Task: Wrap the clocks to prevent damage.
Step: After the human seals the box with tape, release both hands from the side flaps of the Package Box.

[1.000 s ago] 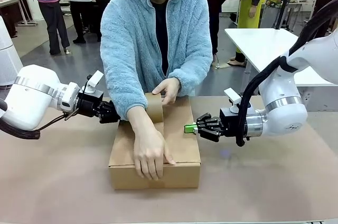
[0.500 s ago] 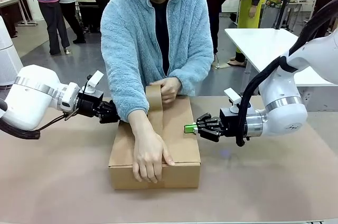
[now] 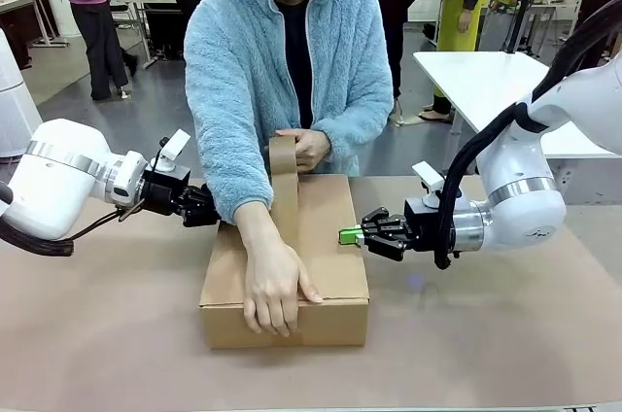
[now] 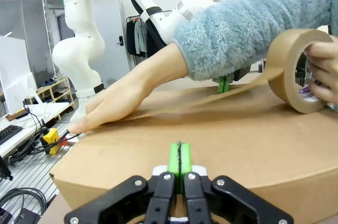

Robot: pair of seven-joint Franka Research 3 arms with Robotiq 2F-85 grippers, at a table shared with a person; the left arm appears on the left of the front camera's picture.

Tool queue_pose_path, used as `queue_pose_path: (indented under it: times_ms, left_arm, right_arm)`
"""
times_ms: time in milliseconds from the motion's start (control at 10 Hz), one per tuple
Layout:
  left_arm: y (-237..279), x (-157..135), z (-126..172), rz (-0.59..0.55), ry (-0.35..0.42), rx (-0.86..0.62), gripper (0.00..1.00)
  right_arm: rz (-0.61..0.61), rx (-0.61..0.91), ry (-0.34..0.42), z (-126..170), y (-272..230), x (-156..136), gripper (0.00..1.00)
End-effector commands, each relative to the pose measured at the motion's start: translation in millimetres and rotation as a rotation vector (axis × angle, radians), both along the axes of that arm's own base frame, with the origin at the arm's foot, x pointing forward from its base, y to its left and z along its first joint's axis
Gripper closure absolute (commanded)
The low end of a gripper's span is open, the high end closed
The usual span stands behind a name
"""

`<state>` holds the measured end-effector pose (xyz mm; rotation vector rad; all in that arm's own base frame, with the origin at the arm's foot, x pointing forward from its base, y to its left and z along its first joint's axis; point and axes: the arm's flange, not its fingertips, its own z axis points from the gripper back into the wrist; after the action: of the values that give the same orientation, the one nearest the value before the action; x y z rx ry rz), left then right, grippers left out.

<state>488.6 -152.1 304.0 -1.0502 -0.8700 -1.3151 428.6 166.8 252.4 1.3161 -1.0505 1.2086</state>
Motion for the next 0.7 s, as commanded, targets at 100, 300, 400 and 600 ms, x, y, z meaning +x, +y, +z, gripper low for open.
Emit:
queue_pose_path:
  times_ms: [100, 300, 400, 600]
  left_arm:
    - [-1.6, 0.3, -1.9, 0.005, -0.003, -0.003, 1.0]
    - [-1.6, 0.3, -1.9, 0.005, -0.003, -0.003, 1.0]
    - [-1.6, 0.3, -1.9, 0.005, -0.003, -0.003, 1.0]
    - [-1.6, 0.3, -1.9, 0.005, -0.003, -0.003, 1.0]
  right_arm:
    - [-0.003, -0.005, 0.0, -1.2, 0.4, 0.1, 0.99]
    - [-0.003, -0.005, 0.0, -1.2, 0.4, 0.1, 0.99]
    - [-0.003, -0.005, 0.0, -1.2, 0.4, 0.1, 0.99]
    - [-0.003, -0.005, 0.0, -1.2, 0.4, 0.1, 0.99]
